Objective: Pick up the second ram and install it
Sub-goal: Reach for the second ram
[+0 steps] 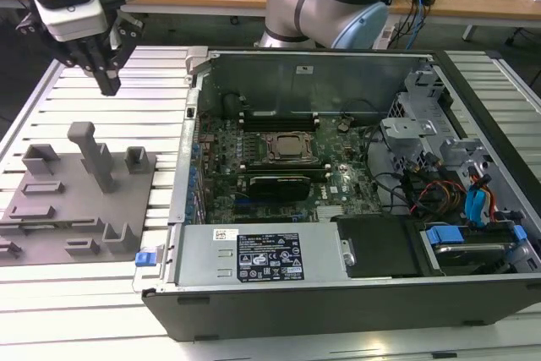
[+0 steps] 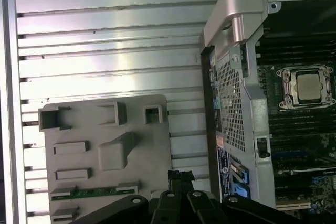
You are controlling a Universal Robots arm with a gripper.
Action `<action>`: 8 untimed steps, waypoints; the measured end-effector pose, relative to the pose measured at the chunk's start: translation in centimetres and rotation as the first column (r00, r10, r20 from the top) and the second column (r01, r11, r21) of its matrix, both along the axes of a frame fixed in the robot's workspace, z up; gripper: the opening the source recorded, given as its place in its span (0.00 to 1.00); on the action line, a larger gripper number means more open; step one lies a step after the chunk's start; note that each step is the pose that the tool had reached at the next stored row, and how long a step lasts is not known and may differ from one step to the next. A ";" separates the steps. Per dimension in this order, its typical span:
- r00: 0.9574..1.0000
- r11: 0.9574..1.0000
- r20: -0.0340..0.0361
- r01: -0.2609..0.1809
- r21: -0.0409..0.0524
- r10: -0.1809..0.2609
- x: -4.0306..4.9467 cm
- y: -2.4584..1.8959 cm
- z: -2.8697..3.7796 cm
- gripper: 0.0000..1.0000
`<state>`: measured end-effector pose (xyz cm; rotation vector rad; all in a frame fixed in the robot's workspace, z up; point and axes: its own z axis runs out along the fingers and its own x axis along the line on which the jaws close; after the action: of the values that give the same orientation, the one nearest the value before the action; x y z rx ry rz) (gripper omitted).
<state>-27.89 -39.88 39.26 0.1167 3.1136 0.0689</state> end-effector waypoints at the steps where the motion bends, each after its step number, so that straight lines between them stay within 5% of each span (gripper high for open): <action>1: 1.000 1.000 0.000 0.000 0.000 0.000 -0.16 0.00 0.00 0.11; 8: 1.000 1.000 0.000 0.000 0.000 0.000 -1.81 0.00 -0.01 0.11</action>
<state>-29.70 -39.89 39.25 0.1165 3.1137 0.0688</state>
